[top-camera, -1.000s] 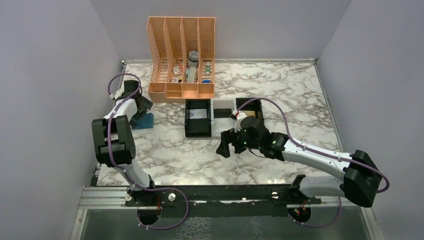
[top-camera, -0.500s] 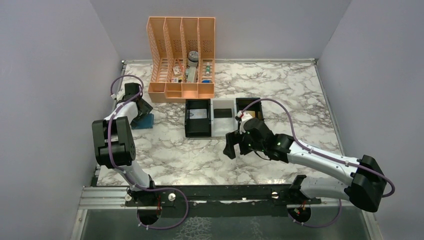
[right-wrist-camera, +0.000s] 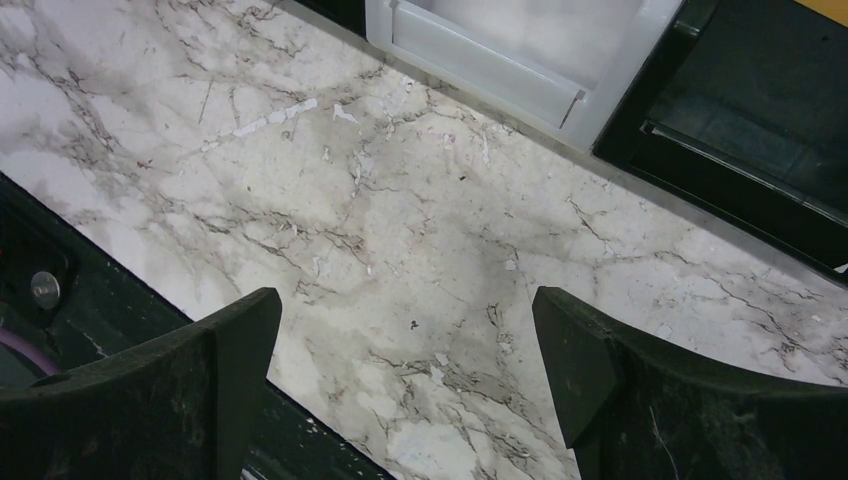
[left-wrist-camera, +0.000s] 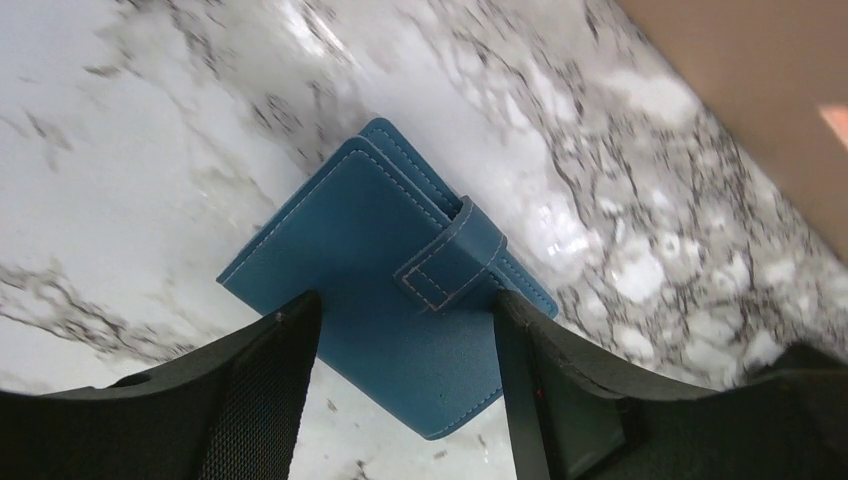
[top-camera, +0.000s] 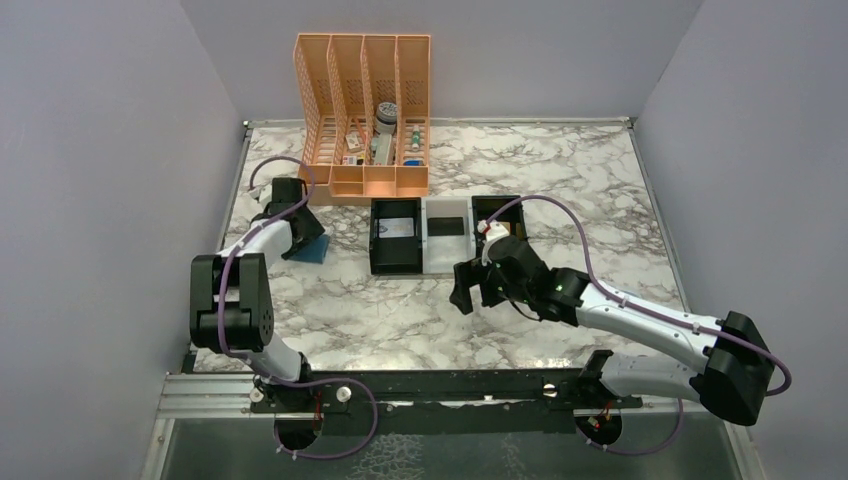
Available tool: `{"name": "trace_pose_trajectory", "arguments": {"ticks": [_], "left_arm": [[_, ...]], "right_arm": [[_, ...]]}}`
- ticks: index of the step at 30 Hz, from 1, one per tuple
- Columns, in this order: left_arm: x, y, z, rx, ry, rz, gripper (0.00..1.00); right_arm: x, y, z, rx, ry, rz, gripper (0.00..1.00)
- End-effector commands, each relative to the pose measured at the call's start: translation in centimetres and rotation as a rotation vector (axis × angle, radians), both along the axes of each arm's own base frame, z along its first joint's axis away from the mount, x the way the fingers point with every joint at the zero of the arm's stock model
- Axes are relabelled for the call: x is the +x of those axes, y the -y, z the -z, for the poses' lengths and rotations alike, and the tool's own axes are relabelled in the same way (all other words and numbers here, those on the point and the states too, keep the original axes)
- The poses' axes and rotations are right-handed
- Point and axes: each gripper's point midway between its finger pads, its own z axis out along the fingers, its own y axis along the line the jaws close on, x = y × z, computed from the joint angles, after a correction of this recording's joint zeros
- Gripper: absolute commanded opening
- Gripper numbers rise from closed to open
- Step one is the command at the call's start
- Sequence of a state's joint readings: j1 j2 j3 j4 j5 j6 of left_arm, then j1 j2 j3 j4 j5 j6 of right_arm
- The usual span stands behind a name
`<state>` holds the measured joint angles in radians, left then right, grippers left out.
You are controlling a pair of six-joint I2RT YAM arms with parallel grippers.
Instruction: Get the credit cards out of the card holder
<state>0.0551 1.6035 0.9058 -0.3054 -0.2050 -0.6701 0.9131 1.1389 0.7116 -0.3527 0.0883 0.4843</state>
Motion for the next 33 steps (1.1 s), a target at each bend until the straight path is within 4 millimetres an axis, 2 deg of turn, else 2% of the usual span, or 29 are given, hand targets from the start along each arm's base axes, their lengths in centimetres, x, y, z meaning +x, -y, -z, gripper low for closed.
{"name": "trace_pose_trajectory", "arguments": {"ticks": [1, 5, 11, 15, 21, 26, 29, 33], "left_arm": [[-7.5, 5.0, 4.3, -0.125, -0.248, 0.14, 0.64], [-10.3, 7.1, 4.1, -0.13, -0.255, 0.193, 0.64], [-14.9, 8.8, 4.2, -0.225, -0.265, 0.188, 0.64], [-16.2, 11.4, 3.8, -0.293, -0.279, 0.223, 0.64], [-19.8, 13.1, 4.4, -0.321, -0.351, 0.229, 0.64], [-22.9, 13.1, 3.7, -0.285, -0.39, 0.18, 0.65], [-23.5, 12.3, 2.9, -0.258, -0.367, 0.127, 0.65], [-23.7, 12.1, 2.4, -0.265, -0.344, 0.104, 0.65]], "right_arm": [[0.8, 0.3, -1.5, 0.006, 0.042, 0.034, 0.99], [1.0, 0.5, -1.9, 0.006, 0.05, 0.045, 0.99], [1.1, 0.7, -2.4, 0.014, 0.059, 0.057, 0.99], [1.3, 0.5, -2.8, 0.016, 0.066, 0.061, 0.99], [1.3, 0.0, -3.0, 0.035, 0.055, 0.059, 0.99], [1.0, -0.3, -2.7, 0.045, 0.036, 0.047, 0.99], [1.0, -0.5, -2.3, 0.04, 0.028, 0.04, 0.99], [0.8, -1.4, -1.9, 0.049, 0.009, 0.008, 0.99]]}}
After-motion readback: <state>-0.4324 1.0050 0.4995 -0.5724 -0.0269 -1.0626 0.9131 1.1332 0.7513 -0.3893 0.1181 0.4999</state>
